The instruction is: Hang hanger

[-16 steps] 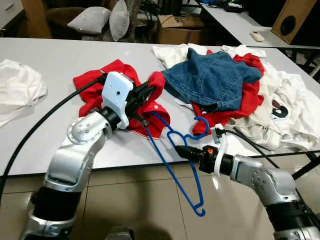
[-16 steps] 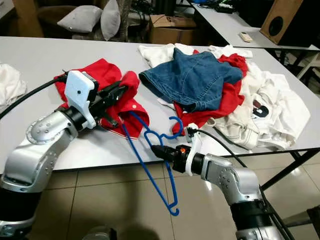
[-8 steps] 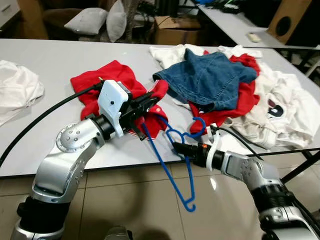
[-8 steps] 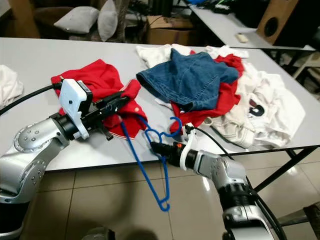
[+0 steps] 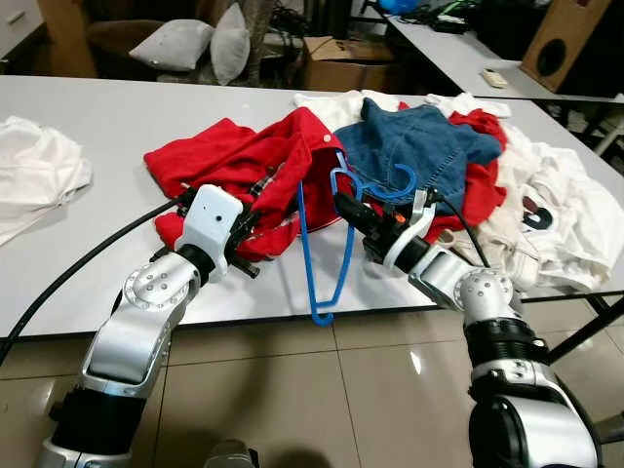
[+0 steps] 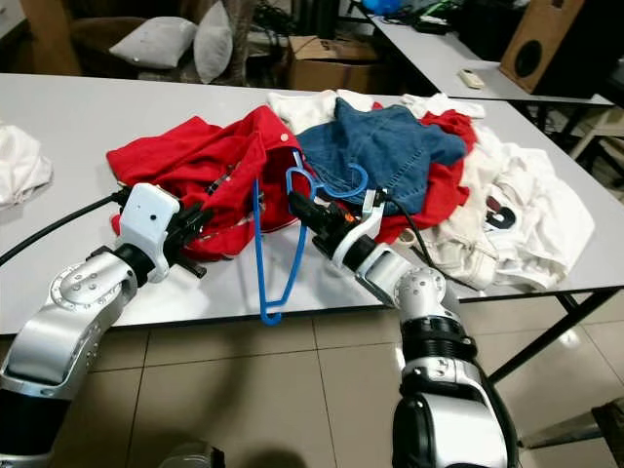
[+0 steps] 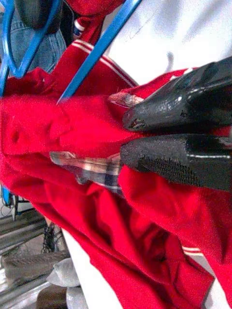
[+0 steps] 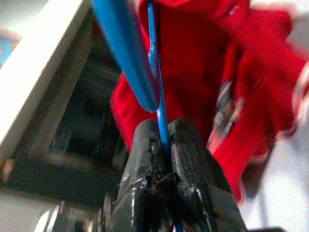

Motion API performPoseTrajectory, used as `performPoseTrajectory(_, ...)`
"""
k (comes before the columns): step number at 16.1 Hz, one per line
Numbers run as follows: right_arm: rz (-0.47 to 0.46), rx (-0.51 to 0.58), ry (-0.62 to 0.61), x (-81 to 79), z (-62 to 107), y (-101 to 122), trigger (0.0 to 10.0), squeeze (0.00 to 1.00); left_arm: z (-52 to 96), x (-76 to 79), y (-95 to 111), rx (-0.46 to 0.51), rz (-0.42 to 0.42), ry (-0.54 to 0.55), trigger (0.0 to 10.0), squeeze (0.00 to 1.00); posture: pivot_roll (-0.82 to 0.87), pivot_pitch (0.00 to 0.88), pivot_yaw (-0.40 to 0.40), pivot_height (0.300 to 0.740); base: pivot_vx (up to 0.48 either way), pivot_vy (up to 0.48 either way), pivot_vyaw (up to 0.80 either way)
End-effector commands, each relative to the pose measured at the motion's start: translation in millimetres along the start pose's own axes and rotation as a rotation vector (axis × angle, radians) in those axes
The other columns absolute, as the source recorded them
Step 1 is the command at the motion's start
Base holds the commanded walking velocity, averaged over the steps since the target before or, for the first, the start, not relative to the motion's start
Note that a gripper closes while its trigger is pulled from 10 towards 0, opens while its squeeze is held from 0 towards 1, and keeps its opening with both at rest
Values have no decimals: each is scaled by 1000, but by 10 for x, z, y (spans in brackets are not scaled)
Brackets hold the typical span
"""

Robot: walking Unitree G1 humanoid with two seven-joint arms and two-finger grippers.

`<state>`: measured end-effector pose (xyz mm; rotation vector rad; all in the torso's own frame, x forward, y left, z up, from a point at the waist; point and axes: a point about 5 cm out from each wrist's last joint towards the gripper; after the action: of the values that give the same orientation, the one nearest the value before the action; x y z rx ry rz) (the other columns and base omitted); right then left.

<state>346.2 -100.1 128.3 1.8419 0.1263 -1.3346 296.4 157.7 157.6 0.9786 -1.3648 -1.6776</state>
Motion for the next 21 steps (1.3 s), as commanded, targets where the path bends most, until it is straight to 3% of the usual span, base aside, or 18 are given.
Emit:
performPoseTrajectory(1,13,75,-51,1,-71,98,10000,0,5,87,-6,14,5,-38,0,0,70,0,-77,740,0,0,0)
performPoseTrajectory(4,-20,116,-118,33,-162,96,10000,0,45,146,33,48,57,-70,0,0,81,0,-79,740,0,0,0)
performPoseTrajectory(5,-73,178,-253,91,-244,125,10000,0,128,251,35,63,82,-146,0,0,92,0,-87,740,0,0,0)
performPoseTrajectory(7,-134,239,-338,96,-318,158,10000,0,188,344,15,67,94,-203,0,0,92,0,-87,740,0,0,0)
performPoseTrajectory(10,-277,344,-310,-55,-478,228,10000,0,216,407,19,75,97,-237,0,0,100,15,-88,740,0,0,0)
performPoseTrajectory(13,-359,390,-278,-160,-589,228,10000,0,248,502,123,138,134,-294,0,0,107,23,-93,740,0,0,0)
performPoseTrajectory(16,-359,414,-286,-192,-630,211,10000,0,244,640,276,213,247,-375,0,0,109,22,-97,740,0,0,0)
performPoseTrajectory(19,-297,365,-315,-252,-714,69,10000,0,106,781,588,349,471,-414,0,0,108,17,-100,740,0,0,0)
performPoseTrajectory(20,-292,352,-320,-274,-740,26,10000,0,47,791,636,364,488,-392,0,0,108,17,-100,740,0,0,0)
performPoseTrajectory(21,-244,308,-312,-315,-778,-38,10000,0,-30,708,656,381,483,-302,0,0,103,13,-96,740,0,0,0)
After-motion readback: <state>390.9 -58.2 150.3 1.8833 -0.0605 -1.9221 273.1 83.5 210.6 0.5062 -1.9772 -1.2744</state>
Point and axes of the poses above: a point about 5 cm out from each wrist's last joint towards the gripper, its own z axis pointing back from the gripper into the wrist, its own y axis along the axis of the wrist's last joint, x = y × z, and after that the axes turned 10 degrees about z, right-handed
